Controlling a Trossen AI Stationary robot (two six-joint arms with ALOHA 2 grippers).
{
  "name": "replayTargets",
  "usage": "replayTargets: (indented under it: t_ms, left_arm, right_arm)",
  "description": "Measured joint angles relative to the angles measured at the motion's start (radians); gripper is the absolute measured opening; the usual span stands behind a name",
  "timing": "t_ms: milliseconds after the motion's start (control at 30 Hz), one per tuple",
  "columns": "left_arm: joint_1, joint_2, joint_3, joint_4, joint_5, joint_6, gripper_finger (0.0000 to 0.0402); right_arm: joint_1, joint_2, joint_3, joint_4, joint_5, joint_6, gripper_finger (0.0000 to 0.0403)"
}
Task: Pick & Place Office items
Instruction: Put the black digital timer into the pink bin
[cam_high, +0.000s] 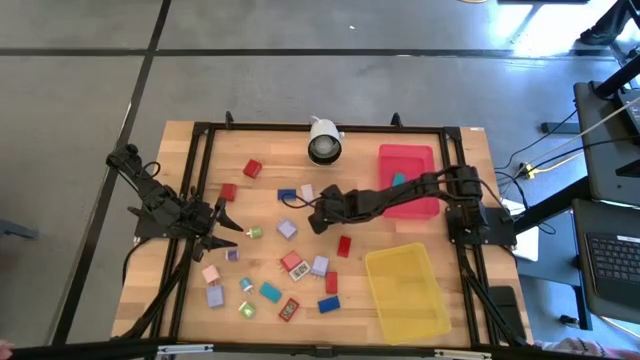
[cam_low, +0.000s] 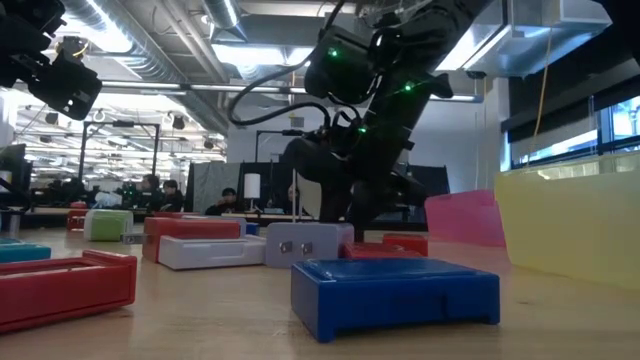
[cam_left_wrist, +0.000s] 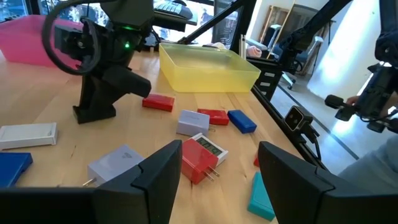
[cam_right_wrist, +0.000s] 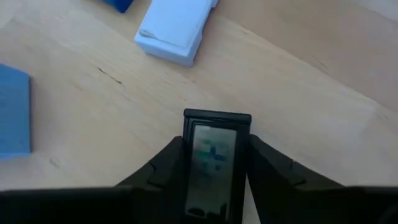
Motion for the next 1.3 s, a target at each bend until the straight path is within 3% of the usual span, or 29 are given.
replayTargets:
  t_ms: [267, 467, 633, 833, 1067, 1300]
  left_arm:
    - [0.000, 0.000, 0.000, 0.000, 0.000, 0.000, 0.0208]
    - [0.000, 0.000, 0.000, 0.000, 0.000, 0.000, 0.0208]
    - [0.000, 0.000, 0.000, 0.000, 0.000, 0.000, 0.0209]
    - [0.000, 0.000, 0.000, 0.001, 0.000, 0.000, 0.0208]
    - [0.000, 0.000, 0.000, 0.000, 0.000, 0.000, 0.0208]
    - [0.000, 0.000, 0.000, 0.000, 0.000, 0.000, 0.0209]
  right_arm:
    - [-0.022, -0.089, -0.003, -0.020, -0.028, 0.059, 0.0155]
    - [-0.053, -0.230, -0.002, -0.077, 0.052, 0.008, 0.0145]
    - [-0.069, -0.375, -0.002, -0.165, 0.189, -0.032, 0.0151]
    - [-0.082, -0.549, -0.002, -0.387, 0.366, -0.033, 0.0153]
    - [-0.108, -0.695, -0.002, -0.670, 0.543, 0.083, 0.0154]
    - [-0.182, -0.716, -0.003, -0.886, 0.569, 0.177, 0.0155]
